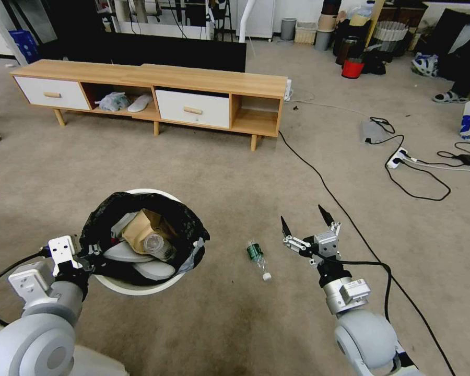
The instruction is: Pick up the trash bin and place the garbage on the floor into it.
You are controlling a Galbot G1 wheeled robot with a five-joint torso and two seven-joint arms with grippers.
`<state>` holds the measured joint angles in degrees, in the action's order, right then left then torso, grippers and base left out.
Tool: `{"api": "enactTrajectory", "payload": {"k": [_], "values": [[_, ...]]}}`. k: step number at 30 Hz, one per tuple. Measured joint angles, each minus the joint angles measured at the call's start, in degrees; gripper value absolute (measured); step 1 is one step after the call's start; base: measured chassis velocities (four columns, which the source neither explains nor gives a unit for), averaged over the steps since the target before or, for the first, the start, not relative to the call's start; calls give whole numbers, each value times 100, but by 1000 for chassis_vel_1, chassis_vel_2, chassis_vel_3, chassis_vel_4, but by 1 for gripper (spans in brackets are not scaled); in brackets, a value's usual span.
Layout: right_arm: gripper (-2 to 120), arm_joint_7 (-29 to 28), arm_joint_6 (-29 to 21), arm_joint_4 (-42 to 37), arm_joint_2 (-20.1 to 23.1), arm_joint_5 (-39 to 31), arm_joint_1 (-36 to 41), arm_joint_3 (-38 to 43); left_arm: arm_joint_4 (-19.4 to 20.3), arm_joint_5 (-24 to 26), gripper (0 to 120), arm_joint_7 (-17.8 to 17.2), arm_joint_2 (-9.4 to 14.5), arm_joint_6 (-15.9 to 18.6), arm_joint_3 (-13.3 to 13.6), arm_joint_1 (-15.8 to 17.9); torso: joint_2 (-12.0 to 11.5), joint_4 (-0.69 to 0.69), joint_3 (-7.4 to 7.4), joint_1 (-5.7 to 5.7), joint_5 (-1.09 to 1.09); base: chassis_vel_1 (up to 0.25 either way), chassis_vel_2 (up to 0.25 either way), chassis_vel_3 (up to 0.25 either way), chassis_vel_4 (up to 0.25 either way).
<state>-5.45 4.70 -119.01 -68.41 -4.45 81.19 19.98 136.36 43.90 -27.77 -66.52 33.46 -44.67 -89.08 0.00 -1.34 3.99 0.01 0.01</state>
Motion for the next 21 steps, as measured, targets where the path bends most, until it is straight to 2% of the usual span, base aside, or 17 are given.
{"api": "enactTrajectory", "payload": {"k": [21], "values": [[100,-61,37,50,-2,-8,-7,-49,-17,6,0,-1,1,-3,23,7,0,2,0,-1,1,-128,127,139,-124]]}}
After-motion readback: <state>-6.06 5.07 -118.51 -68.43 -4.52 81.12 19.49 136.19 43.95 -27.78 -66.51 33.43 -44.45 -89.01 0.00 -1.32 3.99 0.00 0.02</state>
